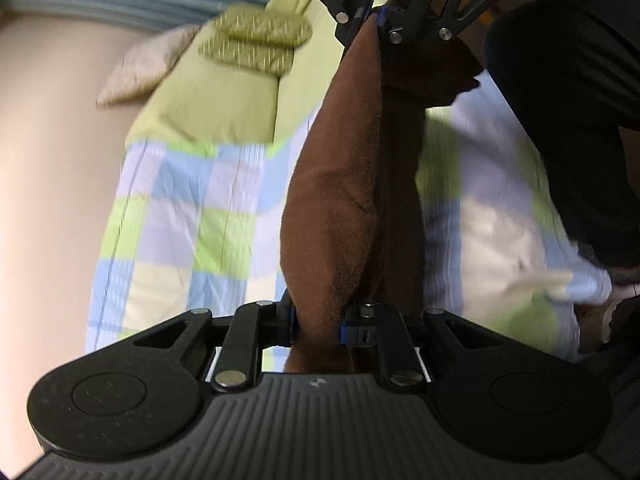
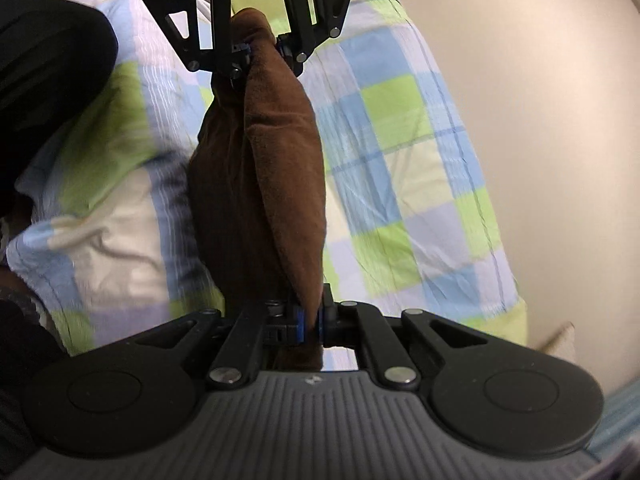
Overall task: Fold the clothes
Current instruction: 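Lift the folded shorts with both grippers and carry them to the chair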
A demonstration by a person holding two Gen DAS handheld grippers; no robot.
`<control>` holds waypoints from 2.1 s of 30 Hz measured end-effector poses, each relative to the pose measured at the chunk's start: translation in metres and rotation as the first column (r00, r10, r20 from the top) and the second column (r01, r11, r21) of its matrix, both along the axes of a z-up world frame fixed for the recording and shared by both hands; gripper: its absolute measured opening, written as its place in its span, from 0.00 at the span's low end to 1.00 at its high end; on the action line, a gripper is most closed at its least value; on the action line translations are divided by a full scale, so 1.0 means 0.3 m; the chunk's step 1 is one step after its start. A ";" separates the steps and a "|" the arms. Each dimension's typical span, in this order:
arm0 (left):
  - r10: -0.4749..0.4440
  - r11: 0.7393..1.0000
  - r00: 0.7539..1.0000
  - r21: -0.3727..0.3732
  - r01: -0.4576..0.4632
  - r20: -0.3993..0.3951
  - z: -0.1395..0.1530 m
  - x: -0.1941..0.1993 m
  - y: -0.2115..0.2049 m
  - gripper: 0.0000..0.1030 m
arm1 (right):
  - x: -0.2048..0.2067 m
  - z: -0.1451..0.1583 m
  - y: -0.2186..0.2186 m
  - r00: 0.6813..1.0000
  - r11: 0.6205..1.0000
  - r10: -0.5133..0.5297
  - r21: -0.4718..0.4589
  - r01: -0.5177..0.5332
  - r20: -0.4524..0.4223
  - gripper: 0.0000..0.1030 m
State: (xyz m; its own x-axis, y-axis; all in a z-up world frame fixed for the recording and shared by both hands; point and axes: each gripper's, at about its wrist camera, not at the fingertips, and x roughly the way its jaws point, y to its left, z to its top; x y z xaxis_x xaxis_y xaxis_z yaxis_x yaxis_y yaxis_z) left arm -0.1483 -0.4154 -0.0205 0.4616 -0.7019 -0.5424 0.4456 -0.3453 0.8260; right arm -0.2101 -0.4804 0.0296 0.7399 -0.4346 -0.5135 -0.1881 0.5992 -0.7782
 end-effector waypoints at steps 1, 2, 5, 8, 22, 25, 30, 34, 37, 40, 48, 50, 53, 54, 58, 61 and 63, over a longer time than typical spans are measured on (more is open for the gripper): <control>-0.035 0.999 0.999 -0.008 0.035 -0.006 0.007 -0.020 -0.019 0.20 | -0.015 0.006 -0.001 1.000 1.000 -0.016 -0.004 0.016 0.000 0.03; -0.070 0.997 0.998 -0.015 0.070 -0.009 0.013 -0.040 -0.038 0.20 | -0.055 0.022 -0.003 0.998 0.998 -0.058 -0.014 0.058 0.000 0.03; -0.164 0.986 0.986 -0.027 0.164 -0.014 0.014 -0.094 -0.099 0.20 | -0.143 0.053 -0.008 0.990 0.989 -0.144 -0.034 0.144 -0.006 0.03; -0.253 0.967 0.967 -0.038 0.252 -0.032 0.019 -0.154 -0.164 0.20 | -0.222 0.080 -0.026 0.975 0.974 -0.220 -0.053 0.219 -0.016 0.03; -0.543 0.837 0.834 0.009 0.547 -0.098 0.045 -0.483 -0.424 0.21 | -0.639 0.182 -0.086 0.843 0.843 -0.537 -0.032 0.537 0.003 0.03; -0.595 0.798 0.794 0.028 0.602 -0.123 0.054 -0.562 -0.493 0.21 | -0.719 0.214 -0.092 0.809 0.809 -0.588 0.016 0.588 0.004 0.03; -0.658 0.735 0.732 0.062 0.675 -0.174 0.044 -0.669 -0.630 0.21 | -0.885 0.230 -0.125 0.724 0.722 -0.689 0.073 0.688 -0.001 0.03; -0.728 0.668 0.660 0.022 0.744 -0.184 0.100 -0.760 -0.804 0.21 | -0.990 0.265 -0.197 0.661 0.659 -0.751 0.083 0.748 0.007 0.03; -0.783 0.618 0.602 -0.081 0.782 -0.159 0.204 -0.847 -0.980 0.21 | -1.074 0.352 -0.296 0.606 0.608 -0.794 0.069 0.791 0.050 0.03; -0.830 0.556 0.551 -0.216 0.802 -0.089 0.289 -0.943 -1.159 0.21 | -1.158 0.466 -0.427 0.537 0.539 -0.831 -0.029 0.842 0.146 0.03; -0.867 0.498 0.483 -0.256 0.829 -0.122 0.014 -1.063 -1.477 0.21 | -1.315 0.391 -0.696 0.404 0.369 -0.888 -0.181 0.911 0.220 0.03; -0.862 0.498 0.472 -0.138 0.856 -0.187 -0.200 -1.044 -1.502 0.21 | -1.335 0.228 -0.711 0.386 0.367 -0.914 -0.149 0.918 0.128 0.03; -0.859 0.481 0.463 -0.033 0.876 -0.218 -0.385 -1.019 -1.504 0.21 | -1.357 0.022 -0.718 0.370 0.370 -0.929 -0.098 0.924 -0.012 0.03; -0.862 0.472 0.457 -0.022 0.881 -0.219 -0.424 -1.009 -1.500 0.21 | -1.362 -0.040 -0.714 0.367 0.371 -0.928 -0.085 0.925 -0.058 0.03; -0.875 0.450 0.425 -0.066 0.890 -0.234 -0.439 -0.941 -1.499 0.22 | -1.360 -0.093 -0.683 0.367 0.372 -0.927 -0.064 0.926 -0.081 0.03; -0.896 0.418 0.395 -0.082 0.905 -0.203 -0.454 -0.893 -1.500 0.28 | -1.362 -0.078 -0.657 0.370 0.377 -0.925 -0.106 0.920 -0.086 0.06; -0.904 0.405 0.384 -0.094 0.909 -0.186 -0.464 -0.860 -1.500 0.29 | -1.370 -0.078 -0.644 0.368 0.379 -0.925 -0.140 0.915 -0.098 0.07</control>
State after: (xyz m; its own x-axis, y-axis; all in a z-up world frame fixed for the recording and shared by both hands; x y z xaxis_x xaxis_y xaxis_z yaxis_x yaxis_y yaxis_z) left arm -0.4063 -0.8655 -0.1597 -0.5484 -0.6295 -0.5505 -0.0103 -0.6531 0.7572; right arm -0.6212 -0.6735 0.0063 -0.2103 -0.8294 -0.5176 0.3495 0.4307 -0.8321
